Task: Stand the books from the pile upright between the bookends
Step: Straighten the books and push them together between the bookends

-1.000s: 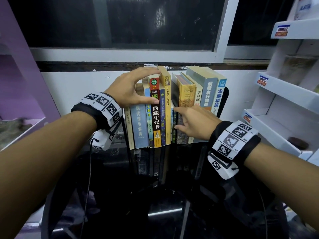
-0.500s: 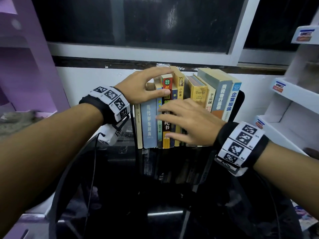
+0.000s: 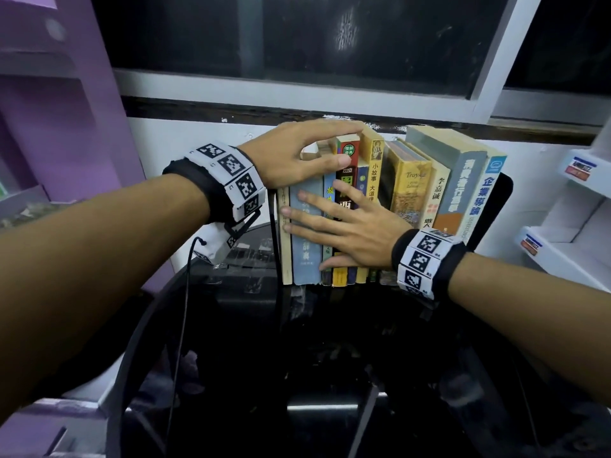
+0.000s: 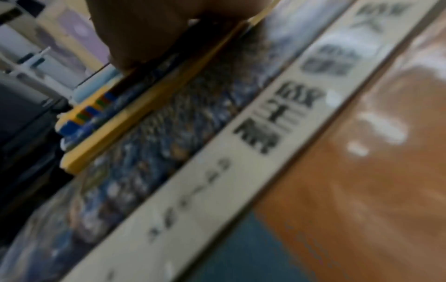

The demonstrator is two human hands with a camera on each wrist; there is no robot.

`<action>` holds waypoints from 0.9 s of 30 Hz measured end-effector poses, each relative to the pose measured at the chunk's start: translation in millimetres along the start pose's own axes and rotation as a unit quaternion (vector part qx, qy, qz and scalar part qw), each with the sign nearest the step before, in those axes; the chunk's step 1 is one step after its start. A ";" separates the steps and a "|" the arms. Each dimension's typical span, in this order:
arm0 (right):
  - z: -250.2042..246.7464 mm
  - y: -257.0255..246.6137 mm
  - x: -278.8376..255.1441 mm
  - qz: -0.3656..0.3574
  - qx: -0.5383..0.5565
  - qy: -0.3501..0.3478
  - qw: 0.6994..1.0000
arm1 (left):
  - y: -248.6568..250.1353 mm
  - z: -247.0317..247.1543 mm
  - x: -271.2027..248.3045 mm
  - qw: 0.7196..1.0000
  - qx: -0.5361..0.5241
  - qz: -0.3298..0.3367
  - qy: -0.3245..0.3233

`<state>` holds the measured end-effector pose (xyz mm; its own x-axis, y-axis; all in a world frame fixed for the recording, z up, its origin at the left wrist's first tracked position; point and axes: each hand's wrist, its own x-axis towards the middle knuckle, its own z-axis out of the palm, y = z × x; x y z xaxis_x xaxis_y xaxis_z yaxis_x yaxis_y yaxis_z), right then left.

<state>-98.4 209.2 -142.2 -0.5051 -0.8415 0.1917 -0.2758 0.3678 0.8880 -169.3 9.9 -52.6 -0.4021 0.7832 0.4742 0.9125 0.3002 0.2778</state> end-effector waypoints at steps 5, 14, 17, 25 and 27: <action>6.9 -6.4 0.8 0.012 -0.013 0.014 1.000 | -2.1 -0.7 0.6 1.000 0.009 0.023 0.014; 12.1 -11.7 1.3 0.043 -0.004 0.009 0.999 | -2.6 -1.4 8.2 0.999 0.031 0.022 0.002; 12.8 -11.4 0.9 0.047 -0.008 0.003 0.999 | -2.5 -1.9 10.0 0.999 0.036 0.020 0.003; 13.0 -10.5 1.4 0.025 -0.007 0.000 1.000 | -0.7 -3.5 9.8 1.000 0.019 0.020 0.001; 12.5 -11.1 1.2 0.026 -0.011 0.001 1.000 | -0.2 -6.5 11.7 1.000 0.016 0.019 -0.006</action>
<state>-106.2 209.0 -157.0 -0.5170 -0.8219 0.2394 -0.2310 0.4032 0.8855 -174.6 15.5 -41.7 -0.3671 0.8009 0.4731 0.9288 0.2881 0.2329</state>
